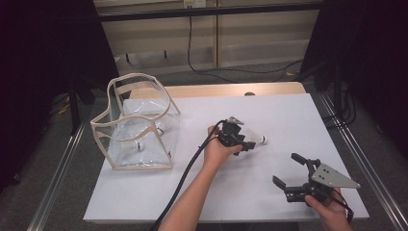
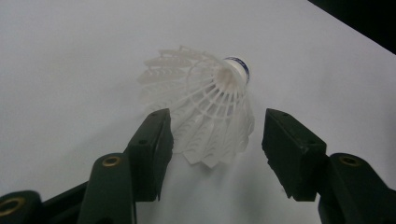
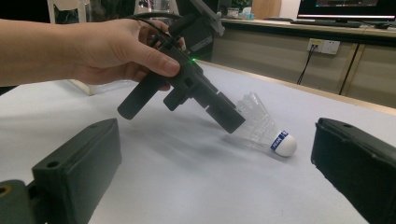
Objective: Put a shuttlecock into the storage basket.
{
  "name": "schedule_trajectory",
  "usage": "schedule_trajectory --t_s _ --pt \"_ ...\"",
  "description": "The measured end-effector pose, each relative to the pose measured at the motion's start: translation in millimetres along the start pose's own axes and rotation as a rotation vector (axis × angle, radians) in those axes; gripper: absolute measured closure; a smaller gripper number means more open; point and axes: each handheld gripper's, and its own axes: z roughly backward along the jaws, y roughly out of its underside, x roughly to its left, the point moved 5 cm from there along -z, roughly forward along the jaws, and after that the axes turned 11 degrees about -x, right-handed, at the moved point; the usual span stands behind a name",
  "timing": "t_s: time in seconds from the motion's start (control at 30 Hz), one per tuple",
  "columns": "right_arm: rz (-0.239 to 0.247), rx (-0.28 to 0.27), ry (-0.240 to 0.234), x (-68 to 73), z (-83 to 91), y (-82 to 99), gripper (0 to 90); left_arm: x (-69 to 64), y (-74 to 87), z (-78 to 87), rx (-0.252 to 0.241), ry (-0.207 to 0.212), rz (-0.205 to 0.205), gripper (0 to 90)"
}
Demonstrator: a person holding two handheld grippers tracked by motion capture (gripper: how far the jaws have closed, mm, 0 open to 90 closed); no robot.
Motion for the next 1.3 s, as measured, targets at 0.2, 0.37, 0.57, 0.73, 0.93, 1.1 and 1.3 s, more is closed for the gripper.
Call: schedule_trajectory --t_s 0.2,0.37,0.57,0.73,0.93,1.1,1.3 --pt "0.000 0.000 0.000 -0.1 0.1 0.0 1.1 -0.8 0.2 -3.5 -0.007 -0.007 0.001 46.7" --pt "0.000 0.001 0.001 -0.4 0.2 0.1 1.1 -2.5 0.1 -7.3 -0.006 -0.003 -0.008 52.1" --pt "0.001 0.001 0.002 -0.6 0.3 0.1 1.1 -3.0 -0.8 -12.0 -0.032 0.011 -0.012 61.7" --pt "0.000 -0.002 0.003 -0.8 0.3 0.0 1.2 -2.3 -0.2 -15.3 -0.052 0.021 -0.003 73.7" --pt "0.001 -0.003 0.003 -1.2 0.7 0.0 1.1 -4.0 -1.5 -12.5 -0.058 0.034 0.011 87.3" --pt "0.003 -0.006 0.002 -1.2 0.6 -0.3 1.2 -8.8 -2.9 -6.0 -0.045 0.053 0.020 89.4" --pt "0.000 -0.004 0.005 -1.0 0.8 -0.3 1.1 -11.5 -2.7 4.8 -0.020 0.069 0.039 89.8"
